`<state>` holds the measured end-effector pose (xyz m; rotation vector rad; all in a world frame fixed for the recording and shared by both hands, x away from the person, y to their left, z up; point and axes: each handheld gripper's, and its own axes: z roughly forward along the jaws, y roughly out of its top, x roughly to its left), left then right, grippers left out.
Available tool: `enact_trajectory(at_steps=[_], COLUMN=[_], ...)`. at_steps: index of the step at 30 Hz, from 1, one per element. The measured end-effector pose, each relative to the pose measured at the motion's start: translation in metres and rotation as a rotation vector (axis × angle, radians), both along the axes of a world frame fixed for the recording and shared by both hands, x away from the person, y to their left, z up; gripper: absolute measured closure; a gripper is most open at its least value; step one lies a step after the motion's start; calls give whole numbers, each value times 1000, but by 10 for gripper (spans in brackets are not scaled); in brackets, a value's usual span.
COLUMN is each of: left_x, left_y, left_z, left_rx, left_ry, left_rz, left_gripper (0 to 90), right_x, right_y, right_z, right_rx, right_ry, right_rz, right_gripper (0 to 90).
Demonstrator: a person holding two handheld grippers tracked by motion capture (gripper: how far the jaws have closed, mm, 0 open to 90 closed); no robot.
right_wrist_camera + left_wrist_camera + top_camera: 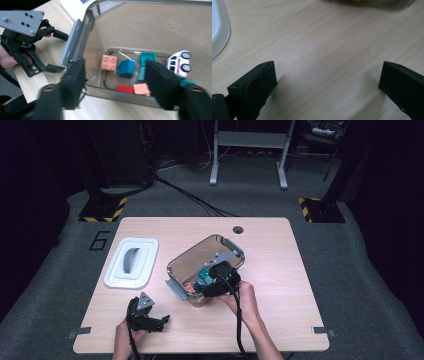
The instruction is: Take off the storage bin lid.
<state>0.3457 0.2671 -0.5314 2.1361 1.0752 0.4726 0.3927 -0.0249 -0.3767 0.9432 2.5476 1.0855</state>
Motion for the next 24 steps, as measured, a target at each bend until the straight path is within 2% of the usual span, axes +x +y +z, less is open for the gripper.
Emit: enact_trajectory(at_steps=[5, 7, 12, 19, 20, 24], left_x=[0, 0, 0, 0, 0, 0], left_y=[0, 0, 0, 0, 0, 0], left_z=[0, 0, 0, 0, 0, 0], left_rx=[0, 1, 1, 0, 1, 1], left_ry=[0, 0, 0, 1, 0, 0], left_rz=[0, 0, 0, 0, -1, -1], left_gripper=[12, 12, 12, 12, 12, 12], right_x=[-5, -6, -8, -4, -3, 7], right_y=[-24, -37, -68, -95, -97, -106], right_z=[2, 2, -6, -37, -42, -69], right_rx=[48, 60, 75, 3, -15, -32], right_ry=[-45, -63, -63, -45, -36, 12], right_rz=[-62, -95, -160, -274, -303, -354], right_gripper=[152, 145, 124, 83, 70, 41])
